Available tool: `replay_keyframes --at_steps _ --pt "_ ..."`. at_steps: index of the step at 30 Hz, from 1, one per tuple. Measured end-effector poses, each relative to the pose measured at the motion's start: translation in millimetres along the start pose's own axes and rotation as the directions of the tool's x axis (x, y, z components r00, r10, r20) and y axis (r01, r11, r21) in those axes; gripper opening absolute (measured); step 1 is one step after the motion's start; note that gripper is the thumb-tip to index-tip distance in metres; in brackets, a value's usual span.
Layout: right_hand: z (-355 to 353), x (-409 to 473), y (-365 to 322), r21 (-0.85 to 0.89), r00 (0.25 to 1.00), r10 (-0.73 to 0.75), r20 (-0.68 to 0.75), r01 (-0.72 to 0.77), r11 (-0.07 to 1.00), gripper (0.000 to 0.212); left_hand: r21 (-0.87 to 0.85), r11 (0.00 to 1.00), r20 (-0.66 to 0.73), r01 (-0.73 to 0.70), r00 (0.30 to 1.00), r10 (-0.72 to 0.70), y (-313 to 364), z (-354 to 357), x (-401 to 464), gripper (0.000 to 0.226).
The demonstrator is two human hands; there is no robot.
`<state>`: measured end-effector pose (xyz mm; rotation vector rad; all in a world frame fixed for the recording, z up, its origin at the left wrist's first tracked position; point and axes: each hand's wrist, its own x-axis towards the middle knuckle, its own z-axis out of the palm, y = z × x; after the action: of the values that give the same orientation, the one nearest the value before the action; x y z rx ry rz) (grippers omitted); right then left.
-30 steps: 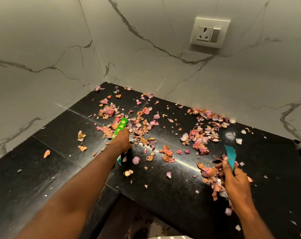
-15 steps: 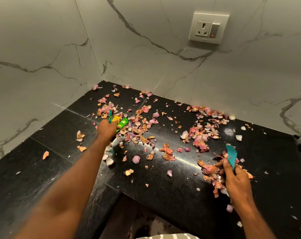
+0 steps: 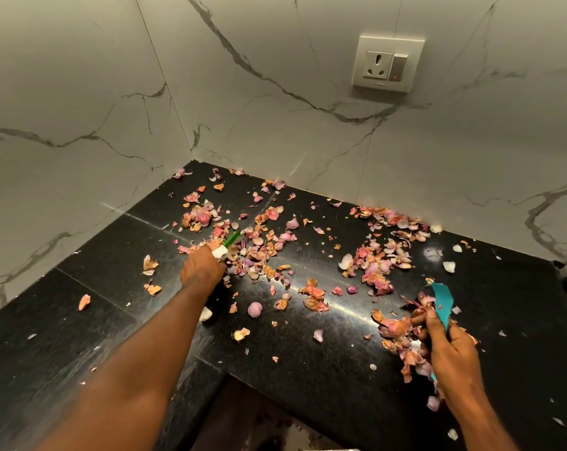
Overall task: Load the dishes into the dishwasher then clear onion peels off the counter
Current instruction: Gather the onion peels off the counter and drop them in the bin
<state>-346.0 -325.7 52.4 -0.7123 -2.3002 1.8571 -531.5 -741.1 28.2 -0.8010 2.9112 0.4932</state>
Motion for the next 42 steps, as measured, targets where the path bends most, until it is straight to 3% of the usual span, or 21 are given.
replay_keyframes --at_steps 7,10,15,18,21,24,28,33,36,39,42 --pt "8 6 4 0.029 1.000 0.021 0.007 -0.021 0.999 0.039 -0.276 0.936 -0.204 -0.219 0.965 0.166 23 4 -33 0.029" --pt "14 10 6 0.056 0.999 0.039 0.028 -0.041 0.998 0.037 -0.268 0.924 -0.201 -0.274 0.954 0.224 45 10 -62 0.044" --pt "13 11 9 0.069 0.998 0.036 0.057 -0.040 0.997 0.033 -0.421 0.829 -0.116 -0.368 0.928 0.353 80 19 -114 0.055" --pt "8 8 8 0.075 0.997 0.040 0.066 -0.045 0.996 0.033 -0.575 0.707 -0.039 -0.413 0.876 0.480 96 37 -139 0.045" --pt "2 6 8 0.092 0.998 0.049 0.043 -0.053 0.994 0.035 -0.706 0.630 0.085 -0.323 0.845 0.529 113 52 -165 0.016" --pt "-5 4 10 0.100 0.990 0.088 0.106 -0.099 0.990 0.044 -0.763 0.618 0.219 -0.189 0.824 0.523 127 61 -197 0.004" --pt "-8 0 7 0.136 0.966 0.101 0.239 -0.136 0.981 0.056 -0.806 0.576 0.305 -0.139 0.735 0.605 139 66 -240 0.030" --pt "-5 -4 9 0.170 0.968 0.058 0.244 -0.102 0.980 0.036 -0.771 0.592 0.299 -0.233 0.689 0.660 148 75 -276 0.040" --pt "-9 -1 18 0.238 0.981 0.094 0.169 -0.134 0.962 0.039 -0.781 0.590 0.262 -0.204 0.750 0.607 138 81 -284 0.040" --pt "-12 0 27 0.254 0.972 0.115 0.203 -0.165 0.953 0.047 -0.879 0.460 0.318 0.125 0.872 0.371 125 85 -298 0.037" --pt "-6 -13 32 0.217 0.943 0.128 0.306 -0.200 0.955 0.041 -0.904 0.299 0.365 0.304 0.914 0.174 106 83 -315 0.035"
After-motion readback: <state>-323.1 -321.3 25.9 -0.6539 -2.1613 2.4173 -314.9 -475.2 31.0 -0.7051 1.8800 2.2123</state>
